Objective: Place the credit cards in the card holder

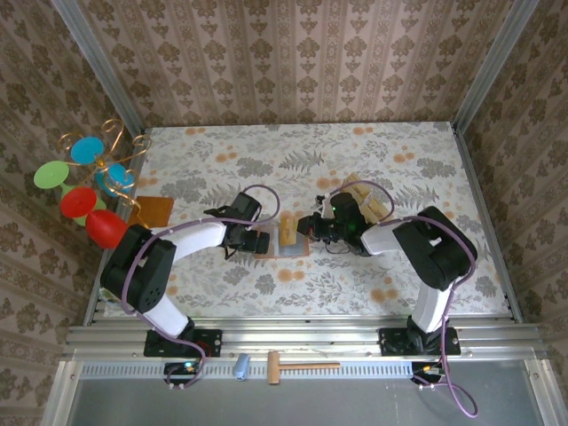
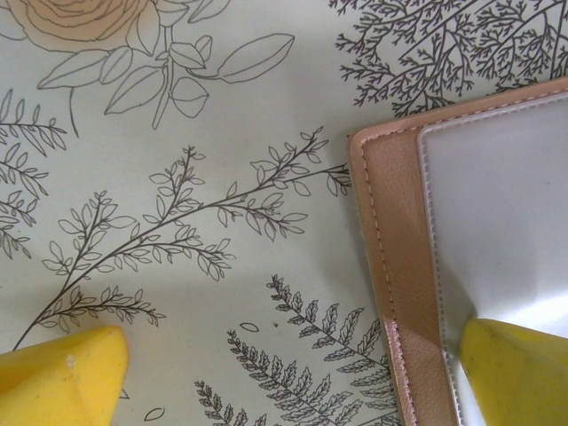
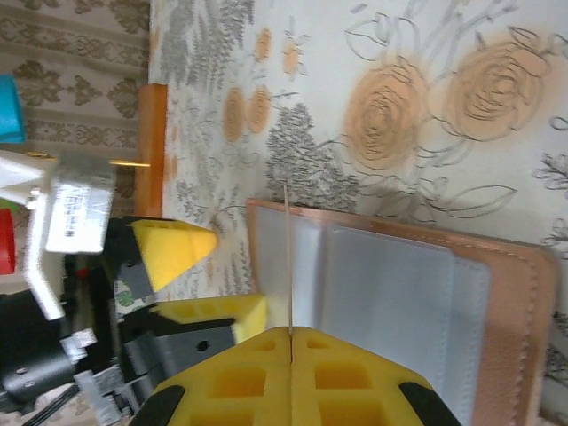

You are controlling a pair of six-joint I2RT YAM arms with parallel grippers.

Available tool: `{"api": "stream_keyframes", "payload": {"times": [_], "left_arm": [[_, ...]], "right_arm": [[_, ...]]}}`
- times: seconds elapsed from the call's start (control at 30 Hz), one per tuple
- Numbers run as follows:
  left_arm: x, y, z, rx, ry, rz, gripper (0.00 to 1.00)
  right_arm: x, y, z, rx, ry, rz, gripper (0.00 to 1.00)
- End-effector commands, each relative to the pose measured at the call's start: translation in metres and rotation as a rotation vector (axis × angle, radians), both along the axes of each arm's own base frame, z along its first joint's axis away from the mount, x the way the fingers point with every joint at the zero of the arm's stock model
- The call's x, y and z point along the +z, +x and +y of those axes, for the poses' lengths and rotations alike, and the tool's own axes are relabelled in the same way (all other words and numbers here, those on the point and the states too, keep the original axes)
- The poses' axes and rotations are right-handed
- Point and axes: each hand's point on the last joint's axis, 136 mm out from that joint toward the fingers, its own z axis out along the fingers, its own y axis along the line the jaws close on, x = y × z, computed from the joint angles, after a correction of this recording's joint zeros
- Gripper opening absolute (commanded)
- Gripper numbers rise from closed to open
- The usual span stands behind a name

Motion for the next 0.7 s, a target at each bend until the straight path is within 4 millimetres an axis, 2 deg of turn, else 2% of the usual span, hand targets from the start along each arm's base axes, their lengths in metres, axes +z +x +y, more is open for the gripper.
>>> {"api": "stream_keyframes", "payload": {"times": [0.0,0.67], "left_arm": [[-0.020,-0.011,0.024,0.020,0.111,0.070,0.97],[-0.020,-0.014,0.026,0.025,0.107,0.069,0.97]], "right_arm": [[0.005,0.007,0.006,0.012,0.042,-0.035,0.00],[-0.021,0.005,0.005,-0.001,0.036,-0.001,0.00]]}}
